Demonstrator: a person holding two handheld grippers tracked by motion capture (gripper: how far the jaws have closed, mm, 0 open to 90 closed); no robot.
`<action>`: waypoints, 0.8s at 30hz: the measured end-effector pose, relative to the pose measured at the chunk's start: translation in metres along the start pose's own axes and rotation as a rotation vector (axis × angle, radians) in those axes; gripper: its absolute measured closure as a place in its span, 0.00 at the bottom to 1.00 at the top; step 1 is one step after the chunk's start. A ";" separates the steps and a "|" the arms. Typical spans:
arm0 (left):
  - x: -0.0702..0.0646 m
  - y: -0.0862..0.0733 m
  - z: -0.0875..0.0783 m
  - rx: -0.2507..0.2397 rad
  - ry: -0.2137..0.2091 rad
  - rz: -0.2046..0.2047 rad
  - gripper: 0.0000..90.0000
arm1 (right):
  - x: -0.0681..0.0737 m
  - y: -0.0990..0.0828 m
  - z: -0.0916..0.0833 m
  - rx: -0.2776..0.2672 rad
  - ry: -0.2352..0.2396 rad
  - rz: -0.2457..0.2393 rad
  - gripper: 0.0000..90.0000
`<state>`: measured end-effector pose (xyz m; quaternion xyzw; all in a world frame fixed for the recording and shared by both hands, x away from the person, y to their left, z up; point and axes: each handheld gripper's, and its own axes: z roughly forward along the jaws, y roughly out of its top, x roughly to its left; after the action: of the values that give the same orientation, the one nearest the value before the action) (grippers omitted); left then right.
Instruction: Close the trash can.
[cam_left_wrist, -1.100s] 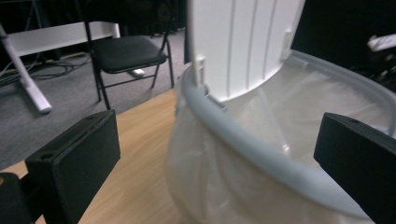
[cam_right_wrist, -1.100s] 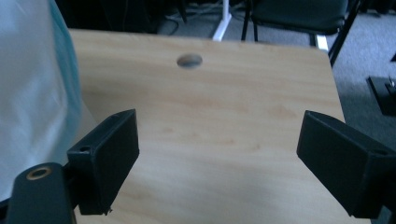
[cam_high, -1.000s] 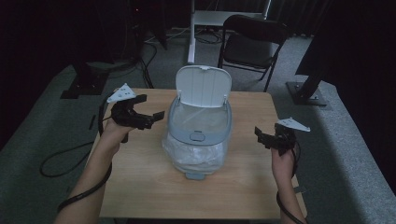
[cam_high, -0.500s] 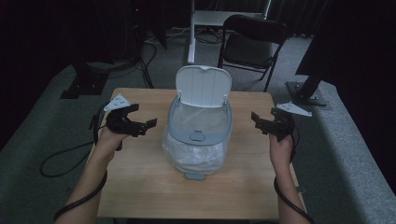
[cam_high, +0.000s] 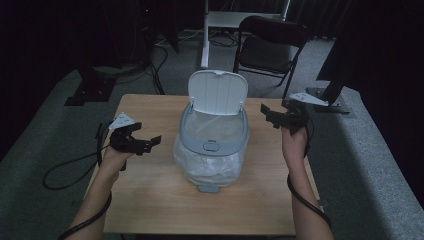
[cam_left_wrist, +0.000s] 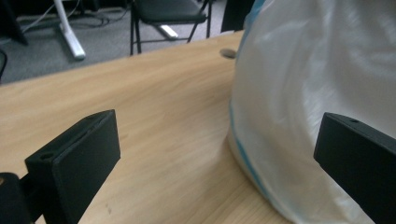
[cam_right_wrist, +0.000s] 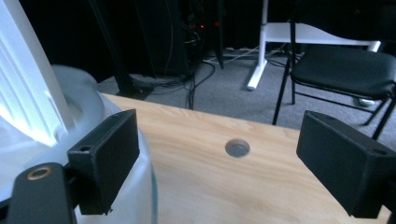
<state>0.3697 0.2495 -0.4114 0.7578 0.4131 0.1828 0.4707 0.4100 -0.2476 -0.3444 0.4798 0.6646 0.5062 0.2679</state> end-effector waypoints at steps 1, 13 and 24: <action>0.002 -0.003 0.000 0.002 0.006 -0.006 0.01 | 0.001 0.003 0.002 -0.002 0.007 0.001 0.14; 0.024 -0.044 0.006 0.057 0.095 -0.081 0.01 | 0.015 0.049 0.021 -0.021 0.041 -0.025 0.14; 0.035 -0.072 0.010 0.106 0.160 -0.115 0.01 | 0.028 0.077 0.027 -0.049 0.119 -0.018 0.15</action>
<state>0.3638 0.2873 -0.4823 0.7395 0.5015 0.1935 0.4053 0.4502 -0.2091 -0.2785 0.4363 0.6710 0.5476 0.2440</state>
